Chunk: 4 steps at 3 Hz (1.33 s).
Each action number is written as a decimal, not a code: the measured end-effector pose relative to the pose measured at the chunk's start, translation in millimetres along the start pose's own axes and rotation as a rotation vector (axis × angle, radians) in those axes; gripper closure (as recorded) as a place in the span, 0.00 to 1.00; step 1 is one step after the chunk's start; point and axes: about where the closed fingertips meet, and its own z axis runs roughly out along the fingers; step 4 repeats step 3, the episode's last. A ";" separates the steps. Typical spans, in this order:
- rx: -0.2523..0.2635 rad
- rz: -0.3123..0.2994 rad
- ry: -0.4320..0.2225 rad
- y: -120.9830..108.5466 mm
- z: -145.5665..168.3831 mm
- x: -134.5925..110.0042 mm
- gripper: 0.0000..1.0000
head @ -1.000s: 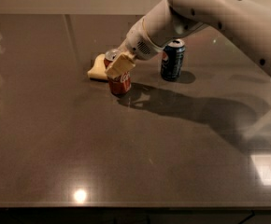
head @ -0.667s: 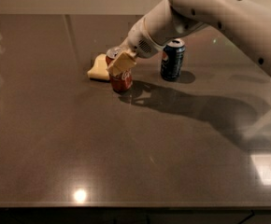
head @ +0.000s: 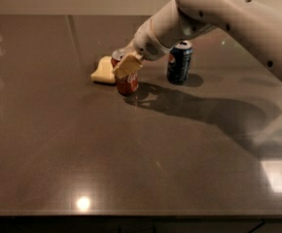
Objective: Move coke can near sponge
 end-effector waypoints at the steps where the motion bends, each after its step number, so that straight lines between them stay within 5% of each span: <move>1: -0.003 -0.002 0.000 1.1 1.5 -0.7 0.12; 2: -0.006 -0.003 0.001 2.1 2.9 -1.3 0.00; 4: -0.006 -0.003 0.001 2.2 2.9 -1.3 0.00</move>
Offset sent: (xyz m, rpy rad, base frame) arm -0.0005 0.0017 -0.0007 -0.0004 0.0012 0.0031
